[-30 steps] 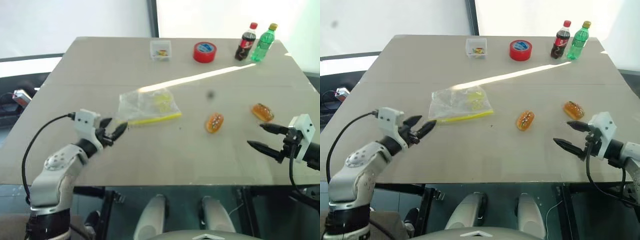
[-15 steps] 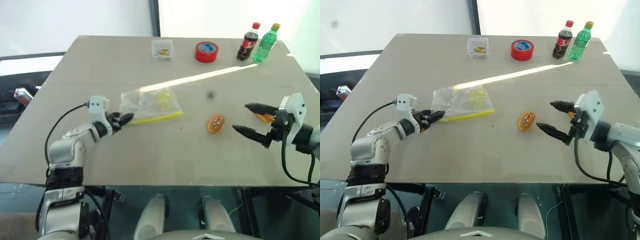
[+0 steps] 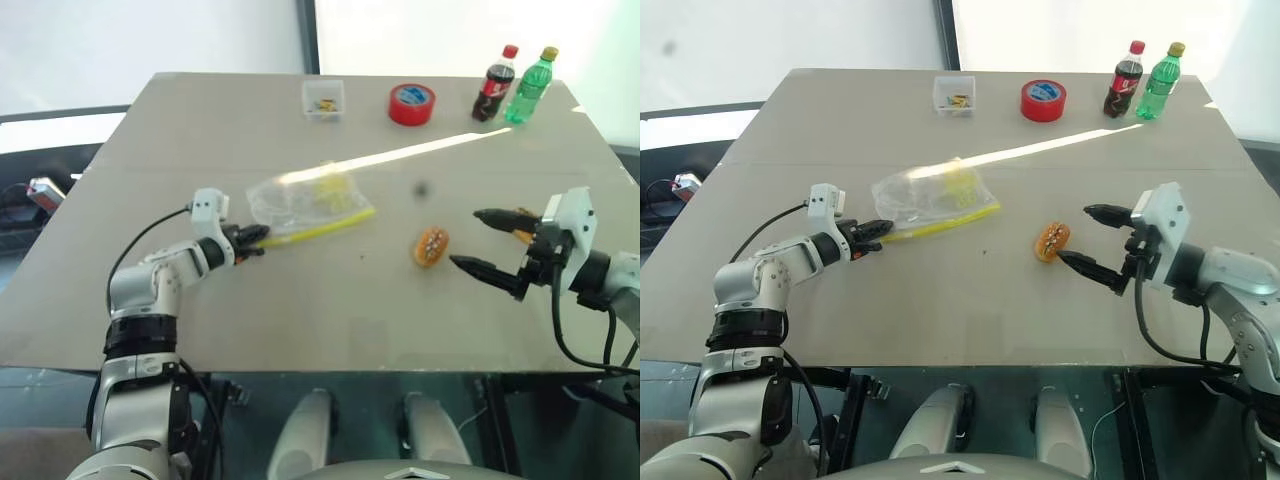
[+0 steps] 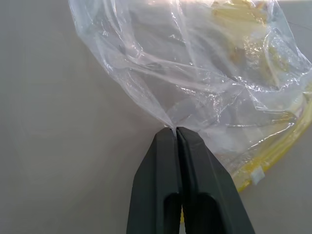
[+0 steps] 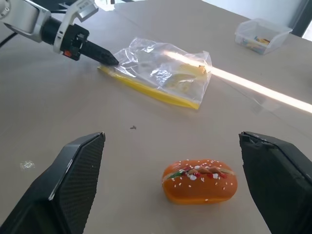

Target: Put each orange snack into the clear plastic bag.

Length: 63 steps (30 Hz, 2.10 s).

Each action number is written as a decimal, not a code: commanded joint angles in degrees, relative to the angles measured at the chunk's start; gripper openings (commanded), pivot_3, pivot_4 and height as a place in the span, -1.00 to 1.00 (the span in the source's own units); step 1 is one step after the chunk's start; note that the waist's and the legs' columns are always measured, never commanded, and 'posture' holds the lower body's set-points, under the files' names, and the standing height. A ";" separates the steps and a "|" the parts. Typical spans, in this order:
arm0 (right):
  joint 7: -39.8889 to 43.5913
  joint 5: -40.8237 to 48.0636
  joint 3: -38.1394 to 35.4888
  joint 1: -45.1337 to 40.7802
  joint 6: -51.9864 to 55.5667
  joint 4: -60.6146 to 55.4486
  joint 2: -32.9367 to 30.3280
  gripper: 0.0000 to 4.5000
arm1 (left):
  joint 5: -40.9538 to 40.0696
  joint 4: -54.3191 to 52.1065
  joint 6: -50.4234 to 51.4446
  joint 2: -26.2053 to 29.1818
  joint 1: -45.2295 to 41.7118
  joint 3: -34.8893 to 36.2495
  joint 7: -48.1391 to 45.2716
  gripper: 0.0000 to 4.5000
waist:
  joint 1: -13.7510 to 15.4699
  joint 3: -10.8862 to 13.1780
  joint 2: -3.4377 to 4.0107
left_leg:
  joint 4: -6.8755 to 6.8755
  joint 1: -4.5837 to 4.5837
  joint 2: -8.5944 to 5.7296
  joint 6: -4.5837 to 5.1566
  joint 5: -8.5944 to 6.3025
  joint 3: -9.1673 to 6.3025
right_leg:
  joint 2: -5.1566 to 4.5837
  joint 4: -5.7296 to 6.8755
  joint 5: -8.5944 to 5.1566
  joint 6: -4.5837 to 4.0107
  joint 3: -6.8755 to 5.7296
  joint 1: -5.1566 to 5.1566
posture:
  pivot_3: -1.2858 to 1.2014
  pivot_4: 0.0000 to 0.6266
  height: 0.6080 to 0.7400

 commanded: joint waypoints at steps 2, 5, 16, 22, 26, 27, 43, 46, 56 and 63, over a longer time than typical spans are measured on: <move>-6.56 -15.29 13.05 -5.30 -5.54 2.08 3.04 1.00 | -5.37 -7.14 8.33 -1.80 1.72 4.01 2.93 -1.00 | -0.12 0.00 -0.01 | 0.00 -0.01 0.01 0.00 0.00 -0.08 | 0.01 0.02 0.00 0.00 0.02 -0.03 | 0.03 -0.52 1.00; -8.96 -24.90 21.00 -9.00 -12.55 8.39 6.37 1.00 | -8.95 -12.22 13.50 -2.38 2.77 6.37 4.47 -1.00 | -0.23 0.00 -0.04 | 0.00 -0.01 0.00 -0.01 0.00 -0.11 | 0.02 0.02 0.00 0.00 0.04 -0.06 | 0.03 -0.52 1.00; -17.06 -47.64 35.31 -25.03 -31.36 40.68 19.07 1.00 | -19.12 -28.66 27.60 -3.74 7.30 12.21 10.60 -1.00 | -0.54 -0.05 -0.20 | -0.01 0.04 -0.16 -0.26 0.14 -0.17 | 0.01 0.26 0.01 -0.02 0.12 -0.14 | 0.03 -0.52 1.00; -16.49 -47.28 33.15 -26.02 -35.31 42.90 21.41 0.02 | -20.03 -29.68 28.05 -2.23 8.55 12.36 10.81 -1.00 | -0.54 -0.07 -0.22 | -0.01 0.08 -0.18 -0.24 0.13 -0.31 | 0.04 0.45 0.00 -0.04 0.07 -0.15 | 0.03 -0.52 1.00; -15.98 -47.76 32.90 -25.04 -35.90 42.37 21.71 -0.91 | -19.71 -28.79 26.99 -1.63 8.62 11.49 10.47 -1.00 | -0.72 -0.06 -0.22 | -0.01 0.10 -0.18 -0.25 0.14 -0.32 | 0.05 0.48 0.00 -0.05 0.07 -0.15 | 0.03 -0.52 1.00; -15.97 -47.68 32.72 -24.91 -35.74 42.08 21.94 -0.98 | -19.52 -28.39 26.67 -1.50 8.53 11.24 10.32 -1.00 | -0.94 -0.07 -0.22 | -0.01 0.10 -0.18 -0.25 0.14 -0.32 | 0.05 0.49 0.00 -0.05 0.08 -0.15 | 0.03 -0.52 1.00; -19.21 -52.34 30.59 -30.71 -30.50 40.78 23.45 -1.00 | 0.61 -29.35 -8.84 2.03 5.04 0.30 9.30 0.32 | -1.45 -0.05 -0.21 | -0.04 -0.04 -0.21 -0.27 0.15 -0.28 | 0.02 0.51 0.00 -0.06 0.14 -0.35 | 0.03 -0.52 1.00; -20.47 -54.08 31.09 -33.33 -31.61 44.16 23.19 -1.00 | 18.34 -29.61 -29.90 9.74 6.93 -10.95 5.84 0.32 | -1.46 -0.05 -0.21 | -0.10 -0.08 -0.22 -0.29 0.16 -0.23 | 0.02 0.51 0.00 -0.07 0.18 -0.45 | 0.03 -0.52 1.00; -21.22 -55.87 31.25 -37.00 -34.58 50.12 24.29 -1.00 | 33.34 -31.21 -48.65 14.01 15.78 -21.84 0.28 0.32 | -1.82 -0.04 -0.15 | -0.50 -0.35 -0.18 -0.26 0.15 0.14 | 0.01 0.46 0.00 -0.09 0.46 -0.98 | 0.03 -0.52 1.00; -21.13 -56.30 31.10 -36.99 -34.57 50.06 24.94 -1.00 | 39.11 -28.05 -52.02 13.48 17.11 -22.58 0.92 0.32 | -1.67 -0.04 -0.15 | -0.41 -0.21 -0.17 -0.24 0.16 0.15 | 0.05 0.67 -0.02 -0.10 0.43 -0.88 | 0.03 -0.52 1.00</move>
